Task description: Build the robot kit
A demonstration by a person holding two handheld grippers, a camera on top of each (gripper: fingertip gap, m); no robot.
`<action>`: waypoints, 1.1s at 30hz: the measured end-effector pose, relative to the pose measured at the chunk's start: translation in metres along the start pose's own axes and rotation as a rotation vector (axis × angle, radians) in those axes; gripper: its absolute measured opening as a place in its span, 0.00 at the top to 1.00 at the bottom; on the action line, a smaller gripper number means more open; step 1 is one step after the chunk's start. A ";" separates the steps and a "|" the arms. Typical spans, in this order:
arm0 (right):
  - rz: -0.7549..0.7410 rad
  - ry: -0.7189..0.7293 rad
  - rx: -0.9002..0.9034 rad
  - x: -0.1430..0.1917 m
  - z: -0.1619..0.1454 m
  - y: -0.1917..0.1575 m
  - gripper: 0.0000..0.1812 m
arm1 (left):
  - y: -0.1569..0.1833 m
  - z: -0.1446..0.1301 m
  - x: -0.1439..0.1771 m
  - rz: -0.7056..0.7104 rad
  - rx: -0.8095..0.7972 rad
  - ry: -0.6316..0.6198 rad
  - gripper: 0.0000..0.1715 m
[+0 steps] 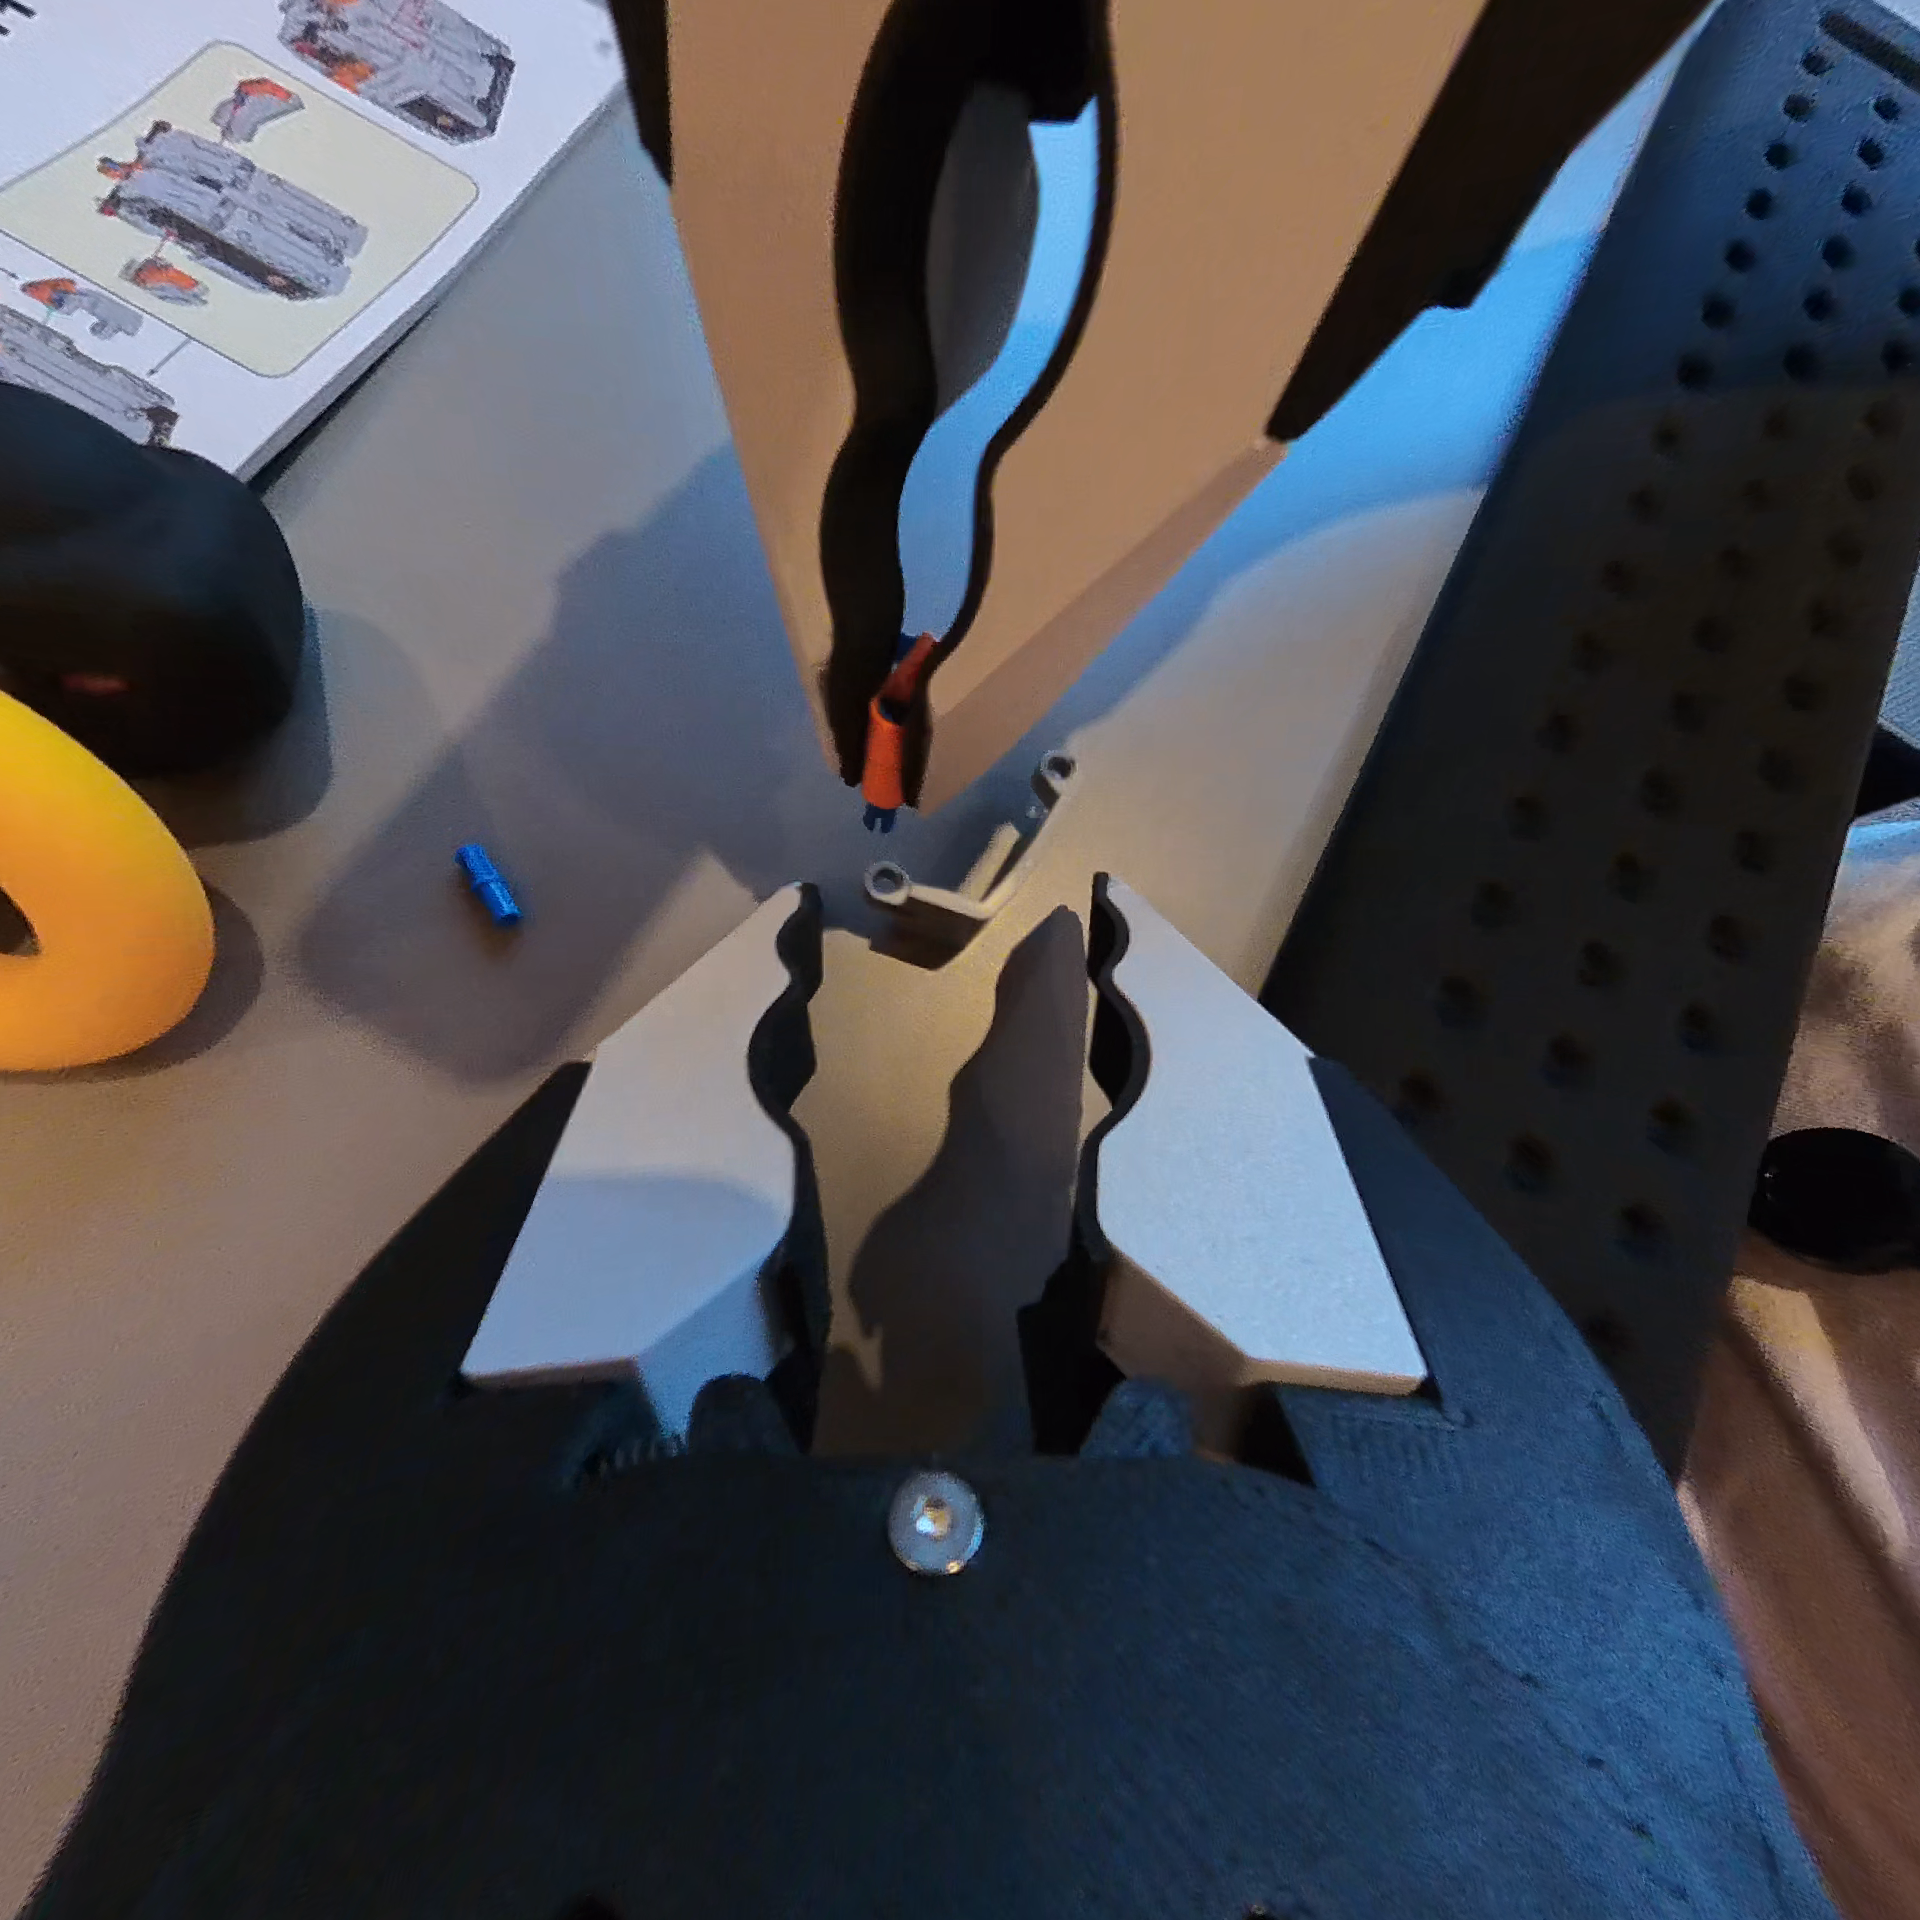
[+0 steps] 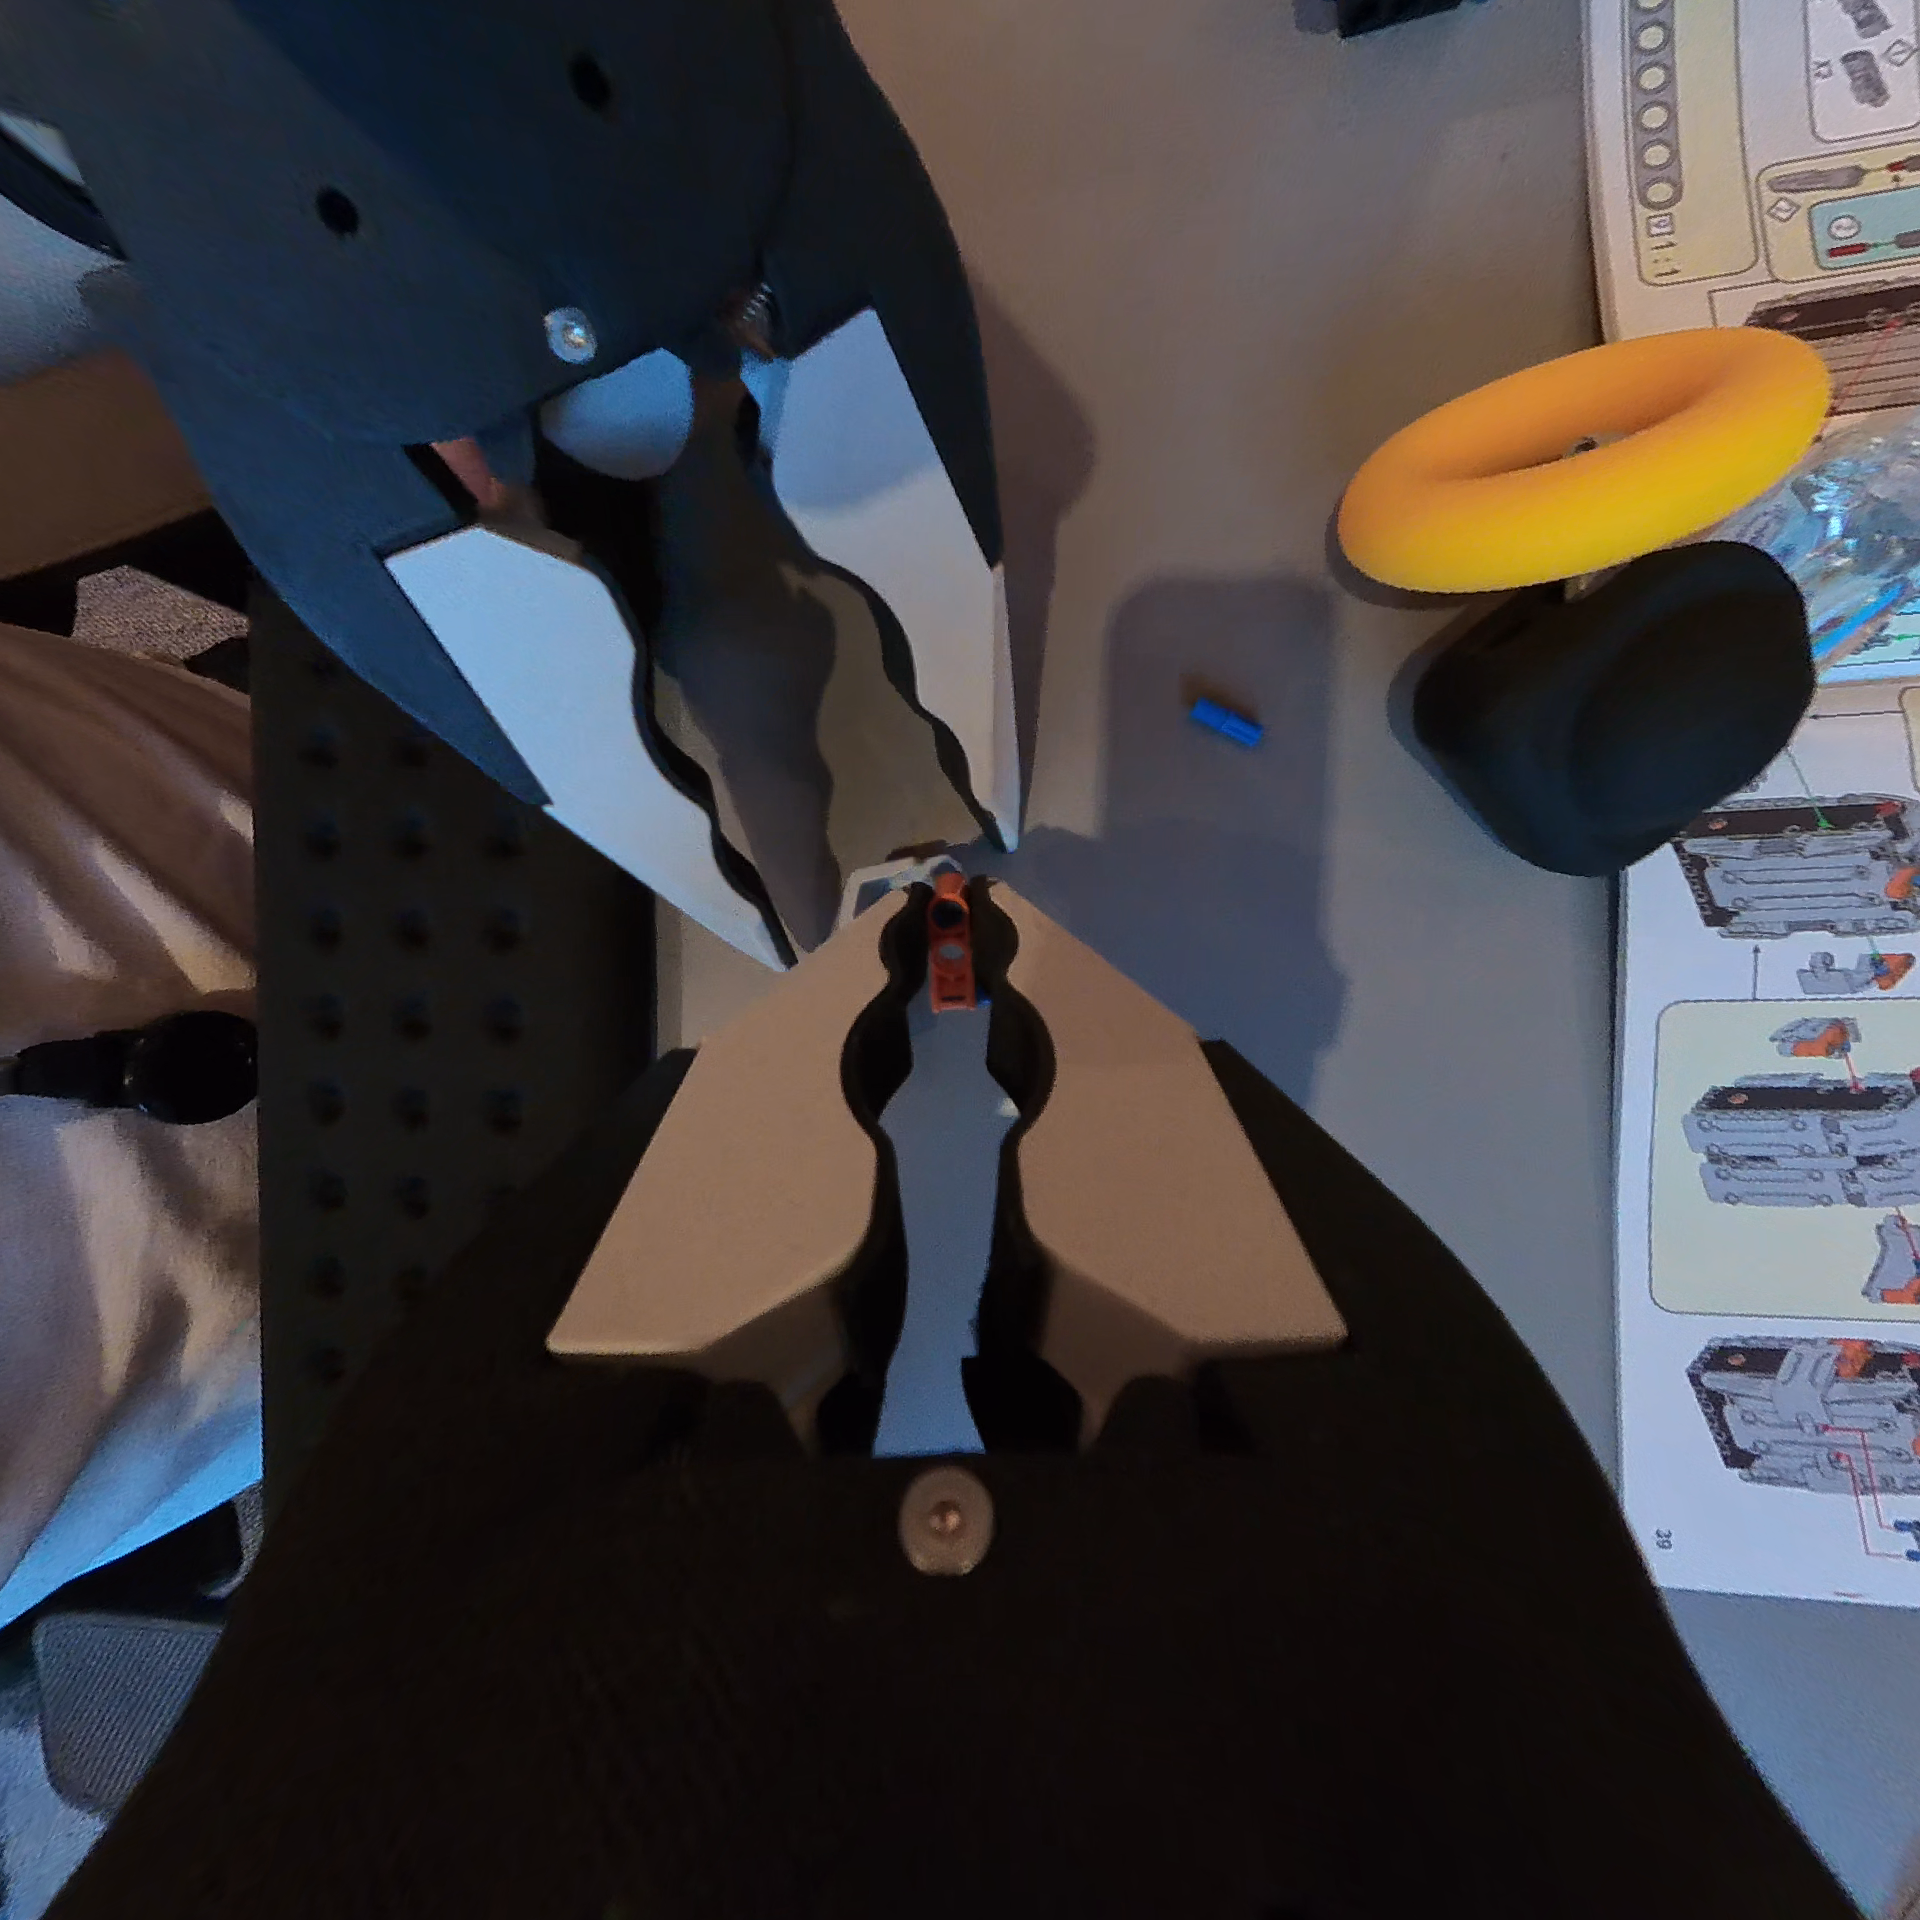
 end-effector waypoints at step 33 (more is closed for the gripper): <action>-0.663 0.153 0.035 -0.001 -0.028 -0.054 0.97 | -0.007 -0.010 -0.001 0.035 -0.088 0.102 0.81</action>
Point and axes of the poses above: each gripper's, where its closed fingertips meet, x back along the fingers, z out of its top, y = z × x across the jaws, the point moved 9 cm from there along x, back along the fingers
